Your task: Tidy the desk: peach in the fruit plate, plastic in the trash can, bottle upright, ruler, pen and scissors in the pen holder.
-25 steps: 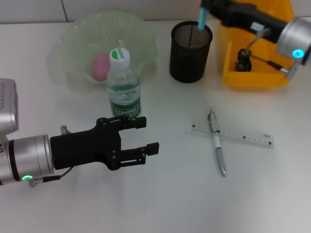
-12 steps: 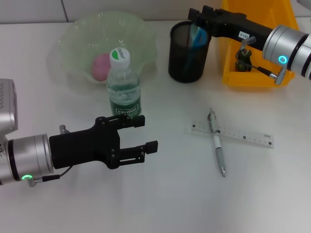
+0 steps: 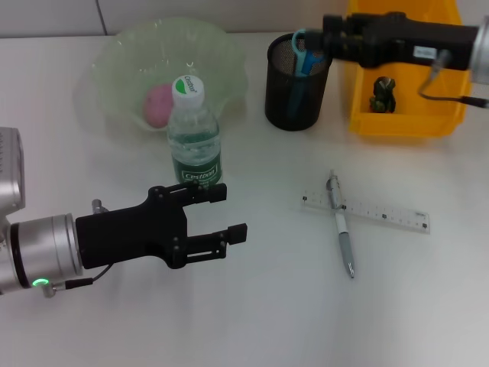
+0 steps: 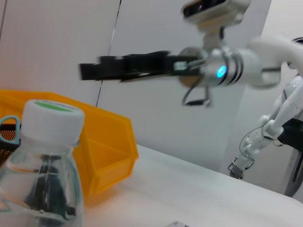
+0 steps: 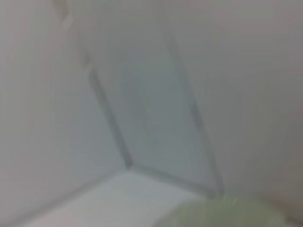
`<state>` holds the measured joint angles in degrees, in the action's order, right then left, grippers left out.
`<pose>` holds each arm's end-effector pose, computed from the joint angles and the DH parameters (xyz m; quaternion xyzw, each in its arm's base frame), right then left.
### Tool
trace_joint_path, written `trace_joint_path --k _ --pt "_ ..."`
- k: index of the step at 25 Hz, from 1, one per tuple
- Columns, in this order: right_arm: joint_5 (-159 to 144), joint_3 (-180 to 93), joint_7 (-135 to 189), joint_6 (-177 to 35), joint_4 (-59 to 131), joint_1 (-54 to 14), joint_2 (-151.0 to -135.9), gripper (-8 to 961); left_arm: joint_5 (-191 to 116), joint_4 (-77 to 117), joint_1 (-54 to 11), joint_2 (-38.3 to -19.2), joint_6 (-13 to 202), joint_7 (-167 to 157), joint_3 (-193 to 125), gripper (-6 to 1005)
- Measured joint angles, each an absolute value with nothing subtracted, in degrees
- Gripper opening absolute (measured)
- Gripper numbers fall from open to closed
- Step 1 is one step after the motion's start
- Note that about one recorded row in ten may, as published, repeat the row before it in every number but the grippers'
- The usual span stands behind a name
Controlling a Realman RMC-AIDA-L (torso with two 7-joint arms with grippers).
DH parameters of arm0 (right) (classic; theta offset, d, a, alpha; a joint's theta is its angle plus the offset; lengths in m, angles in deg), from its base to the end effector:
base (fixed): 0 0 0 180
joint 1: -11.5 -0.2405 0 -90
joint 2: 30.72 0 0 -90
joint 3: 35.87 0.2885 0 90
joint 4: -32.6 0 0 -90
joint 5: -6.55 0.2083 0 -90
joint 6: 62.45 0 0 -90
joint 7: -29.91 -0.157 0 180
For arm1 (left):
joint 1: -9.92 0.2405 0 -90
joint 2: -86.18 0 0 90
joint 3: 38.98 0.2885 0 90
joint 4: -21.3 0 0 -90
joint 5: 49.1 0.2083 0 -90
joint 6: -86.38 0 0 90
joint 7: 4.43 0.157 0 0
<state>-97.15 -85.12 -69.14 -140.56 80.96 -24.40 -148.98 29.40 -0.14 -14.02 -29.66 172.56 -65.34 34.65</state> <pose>0.2087 0.4169 0.0052 -0.9115 0.2446 0.2779 0.1793 -0.2890 0.2901 -0.0739 -0.9270 -0.1843 -0.3151 0.0863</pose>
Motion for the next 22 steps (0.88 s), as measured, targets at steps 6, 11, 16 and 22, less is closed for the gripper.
trace_joint_path --k 6,11,16,22 --pt "-115.1 -87.2 -82.4 -158.6 103.9 -25.2 -148.81 703 29.5 -0.1 -13.9 -29.85 172.8 -65.7 34.7 755" --pt "-133.0 -94.9 -83.8 -167.7 104.2 -32.4 -148.96 735 29.5 0.0 -13.8 -30.01 173.6 -65.8 34.7 755" --pt "-138.1 -104.4 -83.7 -162.7 100.5 -33.6 -149.86 768 29.3 0.3 -13.3 -30.19 173.7 -65.9 34.7 756" --pt "-138.3 -112.5 -83.3 -153.6 94.2 -34.0 -149.90 774 29.3 0.3 -12.6 -30.82 173.8 -65.9 34.1 756"
